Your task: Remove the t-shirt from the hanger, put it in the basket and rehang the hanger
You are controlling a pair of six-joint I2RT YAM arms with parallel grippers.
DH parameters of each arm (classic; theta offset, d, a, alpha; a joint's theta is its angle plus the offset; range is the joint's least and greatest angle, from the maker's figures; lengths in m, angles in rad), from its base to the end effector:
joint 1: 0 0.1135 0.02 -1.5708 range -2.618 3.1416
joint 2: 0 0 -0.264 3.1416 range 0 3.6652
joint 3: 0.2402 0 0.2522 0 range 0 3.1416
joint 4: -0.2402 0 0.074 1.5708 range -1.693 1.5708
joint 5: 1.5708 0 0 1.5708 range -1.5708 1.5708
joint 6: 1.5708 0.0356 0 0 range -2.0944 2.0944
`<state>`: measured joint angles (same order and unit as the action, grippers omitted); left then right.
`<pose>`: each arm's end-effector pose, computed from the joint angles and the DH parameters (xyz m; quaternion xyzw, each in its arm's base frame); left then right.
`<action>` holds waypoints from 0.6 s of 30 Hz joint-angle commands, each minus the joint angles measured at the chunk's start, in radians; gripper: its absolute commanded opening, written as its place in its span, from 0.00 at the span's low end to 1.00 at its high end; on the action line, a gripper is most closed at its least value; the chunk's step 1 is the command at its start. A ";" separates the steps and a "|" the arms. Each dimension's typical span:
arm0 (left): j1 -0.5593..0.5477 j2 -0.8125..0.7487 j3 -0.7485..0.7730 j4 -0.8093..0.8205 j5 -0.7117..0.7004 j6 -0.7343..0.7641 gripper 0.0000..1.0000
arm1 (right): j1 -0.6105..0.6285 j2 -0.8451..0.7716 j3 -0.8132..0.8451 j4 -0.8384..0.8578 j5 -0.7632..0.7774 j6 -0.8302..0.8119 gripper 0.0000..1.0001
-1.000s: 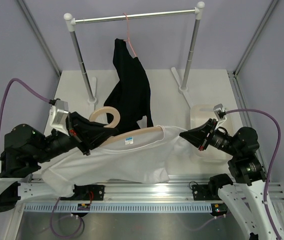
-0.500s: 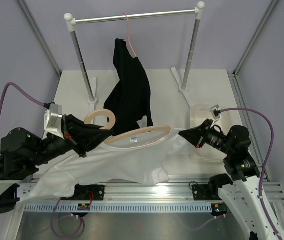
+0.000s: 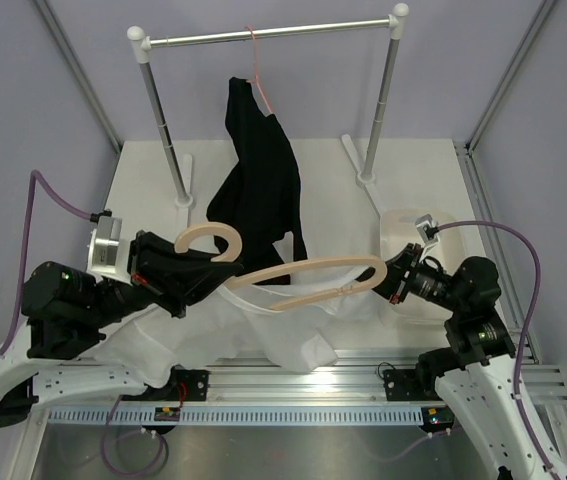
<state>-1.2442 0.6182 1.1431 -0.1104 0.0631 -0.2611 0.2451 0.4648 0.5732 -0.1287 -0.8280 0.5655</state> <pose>0.0258 -0.0831 0.4853 0.2811 0.4691 -0.5848 0.5992 0.1092 0.0543 0.3160 -0.1736 0.6904 0.5167 0.4756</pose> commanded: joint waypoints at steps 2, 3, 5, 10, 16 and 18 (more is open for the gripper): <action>-0.004 0.014 -0.023 0.358 0.056 -0.029 0.00 | 0.000 0.000 0.056 0.053 0.021 0.062 0.00; -0.006 0.017 -0.052 0.417 0.075 -0.039 0.00 | 0.000 0.003 0.053 0.078 0.023 0.082 0.00; -0.004 0.043 -0.063 0.538 0.096 -0.053 0.00 | 0.000 0.021 0.060 0.110 0.032 0.106 0.00; -0.004 0.146 0.029 0.601 0.144 -0.050 0.00 | 0.000 0.119 0.149 0.069 0.072 0.057 0.00; -0.006 0.241 0.107 0.649 0.230 -0.011 0.00 | 0.000 0.184 0.163 0.020 0.128 -0.022 0.00; -0.004 0.248 0.106 0.672 0.241 0.011 0.00 | 0.000 0.205 0.151 0.023 0.129 -0.038 0.00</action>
<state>-1.2442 0.8726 1.1965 0.4149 0.2459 -0.2840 0.2451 0.6491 0.7116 -0.0990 -0.7414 0.5838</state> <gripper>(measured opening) 0.053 0.017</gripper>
